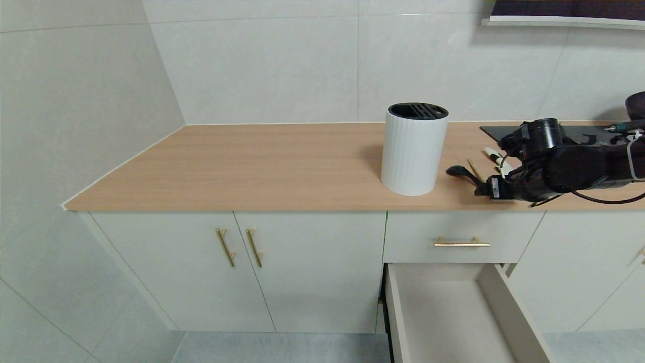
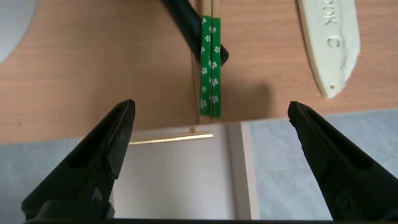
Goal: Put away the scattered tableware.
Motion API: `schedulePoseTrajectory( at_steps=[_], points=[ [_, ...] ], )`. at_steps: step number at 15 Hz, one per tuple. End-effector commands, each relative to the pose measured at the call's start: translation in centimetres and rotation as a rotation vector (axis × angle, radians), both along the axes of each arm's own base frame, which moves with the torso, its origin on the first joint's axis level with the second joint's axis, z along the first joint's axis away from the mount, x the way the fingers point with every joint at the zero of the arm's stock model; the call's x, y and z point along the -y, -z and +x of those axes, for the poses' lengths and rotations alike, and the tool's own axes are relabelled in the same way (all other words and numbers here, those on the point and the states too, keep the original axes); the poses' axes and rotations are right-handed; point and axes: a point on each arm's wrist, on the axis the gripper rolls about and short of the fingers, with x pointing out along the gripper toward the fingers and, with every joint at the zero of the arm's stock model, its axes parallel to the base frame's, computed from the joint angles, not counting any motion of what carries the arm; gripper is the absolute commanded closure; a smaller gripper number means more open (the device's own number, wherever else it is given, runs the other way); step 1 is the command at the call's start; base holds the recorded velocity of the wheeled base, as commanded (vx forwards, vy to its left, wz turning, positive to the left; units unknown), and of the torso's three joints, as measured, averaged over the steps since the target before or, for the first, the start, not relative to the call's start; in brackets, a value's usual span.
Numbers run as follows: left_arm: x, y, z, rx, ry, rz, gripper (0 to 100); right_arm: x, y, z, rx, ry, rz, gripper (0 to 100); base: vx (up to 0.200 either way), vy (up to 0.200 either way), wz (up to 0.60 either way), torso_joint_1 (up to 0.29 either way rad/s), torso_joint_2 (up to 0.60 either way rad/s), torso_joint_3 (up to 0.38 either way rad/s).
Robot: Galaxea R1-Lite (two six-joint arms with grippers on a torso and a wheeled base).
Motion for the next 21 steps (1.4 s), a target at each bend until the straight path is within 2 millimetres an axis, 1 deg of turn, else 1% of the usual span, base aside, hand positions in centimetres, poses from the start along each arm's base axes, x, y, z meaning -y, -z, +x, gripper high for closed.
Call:
schedulePoseTrajectory(
  at_steps=[1, 6, 11, 12, 16, 21],
  points=[
    [0.0, 0.0, 0.0, 0.000, -0.001, -0.002, 0, 0.0, 0.7, 0.7, 0.000, 0.005, 0.002, 0, 0.000, 0.000, 0.00, 0.000, 0.00, 0.000],
    [0.0, 0.0, 0.0, 0.000, -0.001, -0.002, 0, 0.0, 1.5, 1.6, 0.021, 0.004, 0.002, 0, 0.000, 0.000, 0.00, 0.000, 0.00, 0.000],
    [0.0, 0.0, 0.0, 0.000, -0.001, -0.001, 0, -0.1, 1.9, 2.0, 0.026, 0.004, 0.005, 0, 0.000, 0.000, 0.00, 0.000, 0.00, 0.000],
    [0.0, 0.0, 0.0, 0.000, -0.001, -0.001, 0, -0.2, 1.9, 2.1, 0.026, 0.004, 0.005, 100, 0.000, 0.000, 0.00, 0.000, 0.00, 0.000],
    [0.0, 0.0, 0.0, 0.000, -0.001, -0.002, 0, -0.1, 1.9, 2.1, 0.026, 0.006, 0.004, 100, 0.000, 0.000, 0.00, 0.000, 0.00, 0.000],
    [0.0, 0.0, 0.0, 0.000, -0.001, -0.001, 0, -0.1, 1.3, 1.8, 0.039, 0.015, 0.004, 100, 0.000, 0.000, 0.00, 0.000, 0.00, 0.000]
  ],
)
